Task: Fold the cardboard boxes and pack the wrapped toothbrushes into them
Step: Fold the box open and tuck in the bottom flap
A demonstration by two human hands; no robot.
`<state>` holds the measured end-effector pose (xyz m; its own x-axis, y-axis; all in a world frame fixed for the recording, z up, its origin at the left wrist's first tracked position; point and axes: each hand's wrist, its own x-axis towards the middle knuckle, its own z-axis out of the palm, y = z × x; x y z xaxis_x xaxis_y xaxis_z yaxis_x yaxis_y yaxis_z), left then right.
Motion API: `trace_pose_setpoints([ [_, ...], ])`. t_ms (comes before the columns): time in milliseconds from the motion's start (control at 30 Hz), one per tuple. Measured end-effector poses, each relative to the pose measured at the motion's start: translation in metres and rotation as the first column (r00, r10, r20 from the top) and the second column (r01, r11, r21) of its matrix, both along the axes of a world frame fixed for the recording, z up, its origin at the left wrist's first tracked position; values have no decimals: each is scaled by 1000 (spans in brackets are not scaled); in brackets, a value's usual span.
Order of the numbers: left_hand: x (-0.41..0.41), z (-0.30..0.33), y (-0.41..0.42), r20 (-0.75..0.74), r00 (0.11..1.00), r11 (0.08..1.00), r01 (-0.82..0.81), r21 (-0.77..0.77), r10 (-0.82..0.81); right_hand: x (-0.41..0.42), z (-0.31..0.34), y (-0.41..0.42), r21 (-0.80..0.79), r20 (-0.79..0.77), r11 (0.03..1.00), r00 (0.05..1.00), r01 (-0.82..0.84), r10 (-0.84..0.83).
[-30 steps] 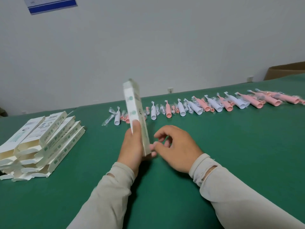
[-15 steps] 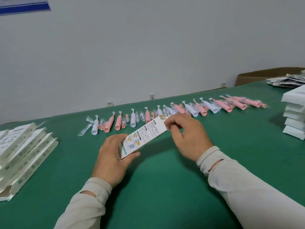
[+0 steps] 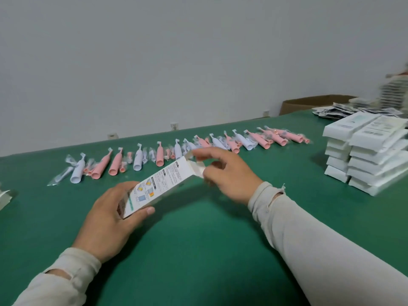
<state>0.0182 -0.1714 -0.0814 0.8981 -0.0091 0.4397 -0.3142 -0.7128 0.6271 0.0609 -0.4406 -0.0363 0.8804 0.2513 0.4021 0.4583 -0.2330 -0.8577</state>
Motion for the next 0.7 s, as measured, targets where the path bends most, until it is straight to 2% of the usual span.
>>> trace_pose_setpoints([
  [67, 14, 5, -14, 69, 996, 998, -56, -19, 57, 26, 5, -22, 196, -15, 941, 961, 275, -278],
  [100, 22, 8, -23, 98, 992, 997, -79, -22, 81, 43, 6, -37, 209, -22, 866, 888, 454, -460],
  [133, 30, 11, -33, 115, 988, 995, -99, -17, 100, 61, 7, -55, 173, -29, 772, 786, 612, -617],
  [200, 44, 13, -51, 119, 984, 991, -135, 8, 133, 93, 5, -92, 18, -27, 585, 586, 811, -810],
  [300, 63, 8, -69, 96, 979, 978, -189, 84, 181, 136, 5, -140, -206, 32, 367, 381, 907, -924],
  [400, 76, 1, -75, 99, 972, 969, -222, 107, 211, 172, 16, -179, -339, 98, 221, 268, 914, -958],
  [500, 87, -5, -74, 139, 960, 962, -257, 98, 242, 203, 25, -208, -492, 112, 161, 245, 856, -963],
  [600, 100, -8, -68, 104, 959, 954, -275, 122, 263, 231, 21, -229, -600, 54, 216, 308, 770, -950],
  [700, 112, -10, -71, 117, 962, 956, -260, 138, 245, 252, 11, -245, -735, 8, 279, 420, 618, -908],
])
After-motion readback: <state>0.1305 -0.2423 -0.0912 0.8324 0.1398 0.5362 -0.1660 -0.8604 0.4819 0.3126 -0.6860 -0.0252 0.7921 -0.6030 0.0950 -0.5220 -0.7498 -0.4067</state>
